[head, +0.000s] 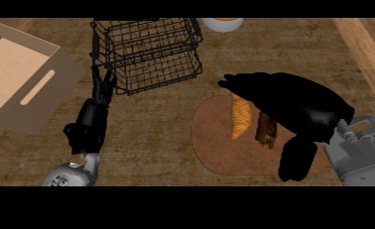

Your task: Pick the croissant from the cutting board and place it in the tiered basket

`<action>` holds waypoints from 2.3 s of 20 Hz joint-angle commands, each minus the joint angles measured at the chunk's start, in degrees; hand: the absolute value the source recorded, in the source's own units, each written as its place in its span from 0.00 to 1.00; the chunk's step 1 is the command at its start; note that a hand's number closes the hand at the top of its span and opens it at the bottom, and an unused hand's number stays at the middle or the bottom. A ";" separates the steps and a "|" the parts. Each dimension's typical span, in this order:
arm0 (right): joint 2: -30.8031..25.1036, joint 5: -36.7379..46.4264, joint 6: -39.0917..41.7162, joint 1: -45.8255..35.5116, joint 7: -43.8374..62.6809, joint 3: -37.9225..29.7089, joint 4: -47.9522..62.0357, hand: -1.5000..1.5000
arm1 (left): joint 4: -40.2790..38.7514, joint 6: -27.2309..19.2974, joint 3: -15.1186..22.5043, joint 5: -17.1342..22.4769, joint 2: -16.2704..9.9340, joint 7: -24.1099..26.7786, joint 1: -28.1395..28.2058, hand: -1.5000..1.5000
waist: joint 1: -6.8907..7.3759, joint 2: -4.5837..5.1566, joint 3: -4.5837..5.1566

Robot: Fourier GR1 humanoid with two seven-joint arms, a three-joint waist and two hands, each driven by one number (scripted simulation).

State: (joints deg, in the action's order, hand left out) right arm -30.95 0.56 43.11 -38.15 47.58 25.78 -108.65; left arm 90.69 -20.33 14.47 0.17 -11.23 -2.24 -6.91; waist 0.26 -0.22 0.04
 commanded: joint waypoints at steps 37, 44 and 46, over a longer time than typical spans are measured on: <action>4.04 42.95 2.96 10.81 -29.80 -1.63 12.45 0.00 | -4.28 7.99 -8.45 -2.65 3.08 2.72 -1.57 0.50 | -0.23 0.24 -0.03; 7.45 48.09 0.44 10.87 -35.81 -3.31 18.58 0.00 | -3.14 5.51 -5.21 -7.39 7.08 1.07 -0.93 0.50 | -0.11 0.26 -0.04; 10.84 49.08 2.40 10.46 -33.24 -2.70 16.24 0.00 | 0.39 6.06 -5.78 -6.18 7.35 -1.83 -0.54 0.50 | -0.09 0.20 -0.04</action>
State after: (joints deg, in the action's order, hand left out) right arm -23.41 47.32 44.71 -27.38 14.31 23.13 -93.00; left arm 90.47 -14.16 9.27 -5.72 -5.08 -2.12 -5.99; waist 0.29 -0.12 0.00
